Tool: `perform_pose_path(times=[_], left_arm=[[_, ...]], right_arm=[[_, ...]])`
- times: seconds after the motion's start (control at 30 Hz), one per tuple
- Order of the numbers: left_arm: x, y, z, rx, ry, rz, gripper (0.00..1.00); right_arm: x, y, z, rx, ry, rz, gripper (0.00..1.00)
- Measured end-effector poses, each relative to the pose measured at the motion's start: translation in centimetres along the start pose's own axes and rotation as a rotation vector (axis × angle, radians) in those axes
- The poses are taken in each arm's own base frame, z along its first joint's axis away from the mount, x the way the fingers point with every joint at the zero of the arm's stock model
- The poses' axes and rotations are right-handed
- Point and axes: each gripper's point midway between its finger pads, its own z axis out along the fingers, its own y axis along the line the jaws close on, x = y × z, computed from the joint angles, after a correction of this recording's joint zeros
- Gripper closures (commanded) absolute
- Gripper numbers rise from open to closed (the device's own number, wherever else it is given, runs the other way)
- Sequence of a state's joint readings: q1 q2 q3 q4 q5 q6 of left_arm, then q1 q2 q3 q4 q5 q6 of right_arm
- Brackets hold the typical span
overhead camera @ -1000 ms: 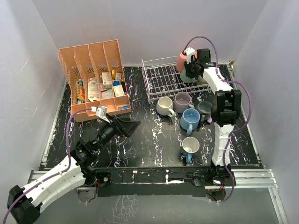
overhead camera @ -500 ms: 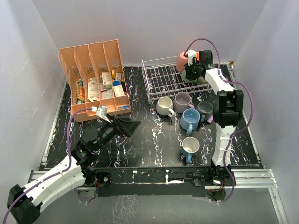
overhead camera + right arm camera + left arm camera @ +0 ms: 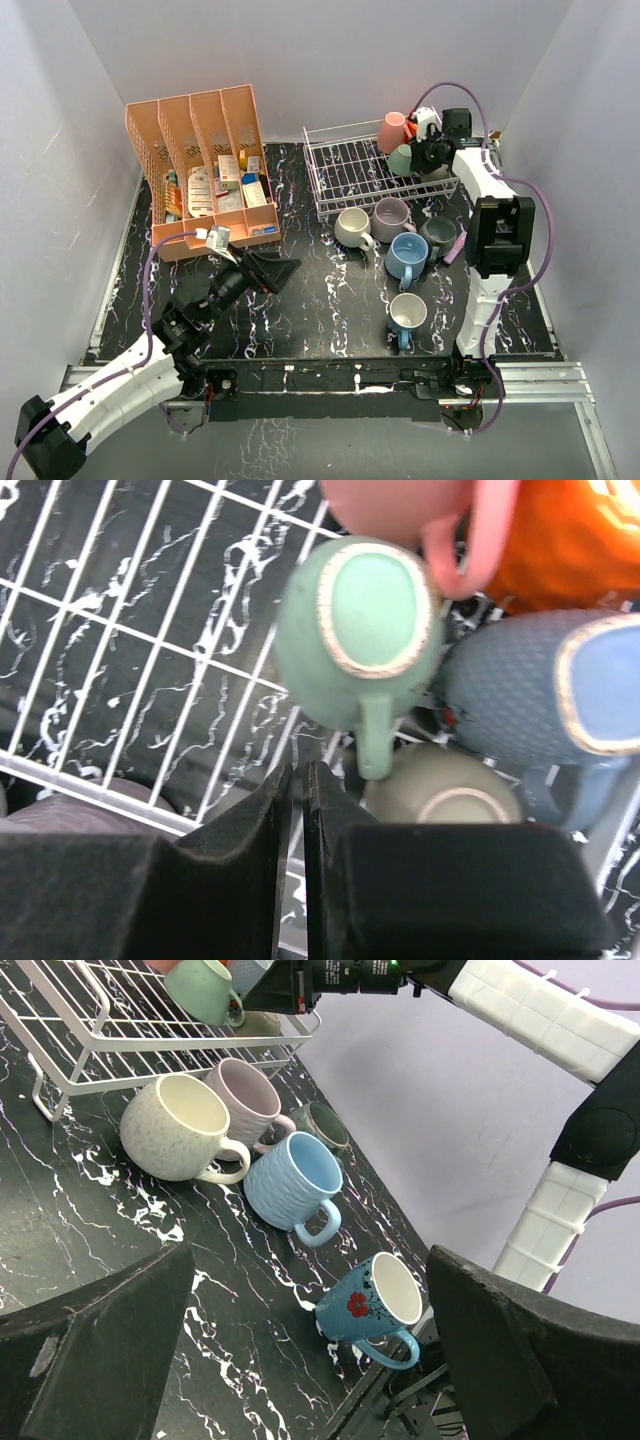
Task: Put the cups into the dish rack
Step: Turn the cup upside down in the dish rack.
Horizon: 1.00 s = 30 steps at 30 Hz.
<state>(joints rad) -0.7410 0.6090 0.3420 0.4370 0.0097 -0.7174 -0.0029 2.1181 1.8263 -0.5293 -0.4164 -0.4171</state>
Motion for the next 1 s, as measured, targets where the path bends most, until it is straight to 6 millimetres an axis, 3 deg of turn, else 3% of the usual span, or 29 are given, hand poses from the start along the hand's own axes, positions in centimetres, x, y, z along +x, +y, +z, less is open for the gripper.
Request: perform_pose_path(times=[0.17,0.4,1.0], left_arm=[[0.2,0.1,0.1,-0.005,0.006,0.0,0.03],[0.3,0.2,0.1,-0.008,0.01,0.0,0.03],[0.4,0.3,0.2,-0.011,0.013,-0.001,0.03]], right_arm=[[0.4,-2.7,-0.4,0.047,0.015,0.028,0.88],[1.5,-3.7,-0.1,0.089,0.053,0.045,0.88],[0.8,-1.9,0.3,-0.021,0.015,0.032,0.91]])
